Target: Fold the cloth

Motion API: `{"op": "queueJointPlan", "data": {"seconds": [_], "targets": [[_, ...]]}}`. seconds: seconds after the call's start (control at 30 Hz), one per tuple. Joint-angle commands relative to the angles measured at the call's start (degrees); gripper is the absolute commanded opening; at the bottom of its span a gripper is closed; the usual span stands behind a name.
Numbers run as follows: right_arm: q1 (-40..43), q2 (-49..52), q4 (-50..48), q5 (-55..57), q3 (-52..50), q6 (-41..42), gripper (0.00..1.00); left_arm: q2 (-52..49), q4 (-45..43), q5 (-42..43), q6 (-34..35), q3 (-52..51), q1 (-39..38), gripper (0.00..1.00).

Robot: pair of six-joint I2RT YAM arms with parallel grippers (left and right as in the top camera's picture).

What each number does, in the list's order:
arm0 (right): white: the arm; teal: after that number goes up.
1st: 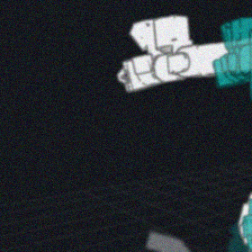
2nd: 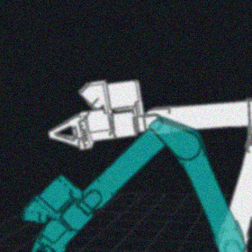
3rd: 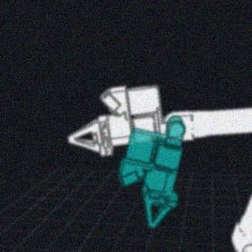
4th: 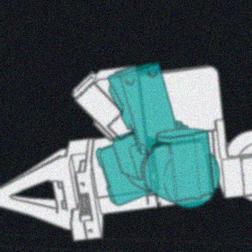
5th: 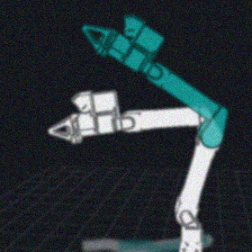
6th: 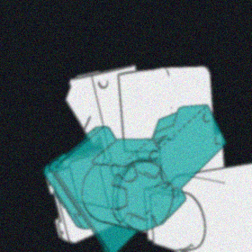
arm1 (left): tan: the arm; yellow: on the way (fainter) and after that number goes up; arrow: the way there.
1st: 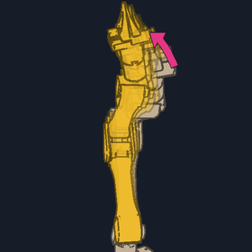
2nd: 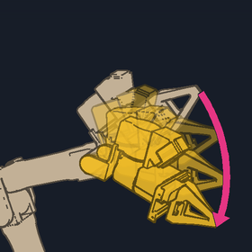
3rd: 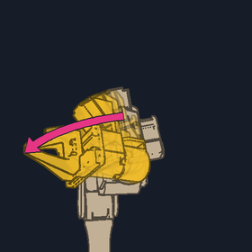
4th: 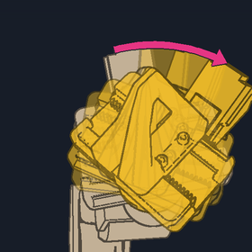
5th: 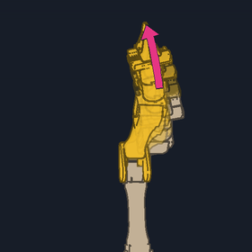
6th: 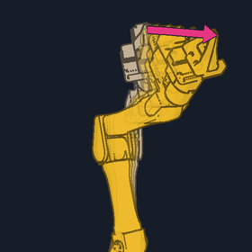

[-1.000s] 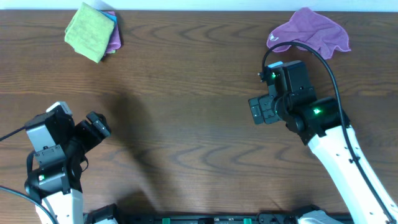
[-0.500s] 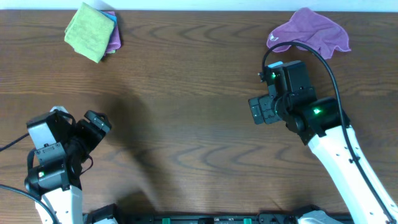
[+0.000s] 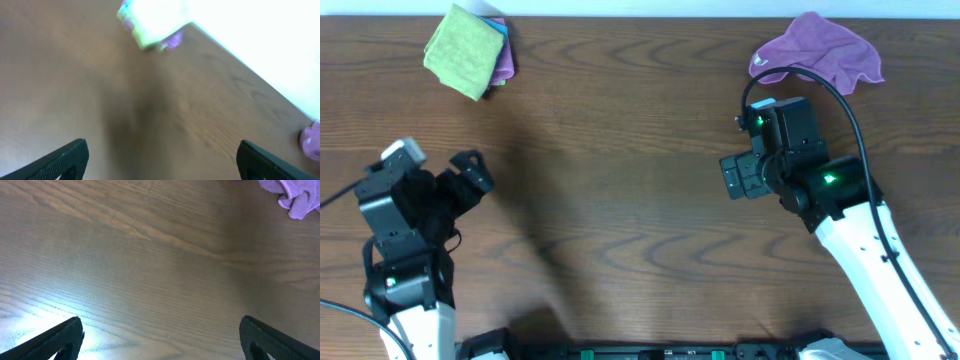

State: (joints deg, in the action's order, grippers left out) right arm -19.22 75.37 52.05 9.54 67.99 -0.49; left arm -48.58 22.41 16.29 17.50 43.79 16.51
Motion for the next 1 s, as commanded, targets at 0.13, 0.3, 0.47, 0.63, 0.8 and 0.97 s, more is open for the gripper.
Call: {"op": "queueJointPlan", "data": {"seconds": [0.13,0.3,0.47,0.63,0.8,0.97], "targets": [[0.35,-0.35,0.00,0.55,0.13,0.85,0.99,11.67,5.29,-12.17,-16.52,0.00,-11.52,0.95],[0.35,-0.35,0.00,0.55,0.13,0.85,0.99,21.55,4.63,-13.99,-20.11,-8.37,-13.42,0.95],[0.35,-0.35,0.02,0.52,0.13,0.85,0.99,29.99,0.66,-16.15,-20.11,-19.74,-11.96,0.95],[0.35,-0.35,0.00,0.55,0.13,0.85,0.99,37.51,-0.35,-16.31,-20.11,-27.93,-10.78,0.95],[0.35,-0.35,0.02,0.55,0.13,0.85,0.99,41.07,0.02,-16.50,-20.11,-32.17,-10.75,0.95],[0.35,-0.35,0.02,0.55,0.13,0.85,0.99,45.18,0.00,-16.52,-20.11,-36.44,-10.75,0.95]]}}
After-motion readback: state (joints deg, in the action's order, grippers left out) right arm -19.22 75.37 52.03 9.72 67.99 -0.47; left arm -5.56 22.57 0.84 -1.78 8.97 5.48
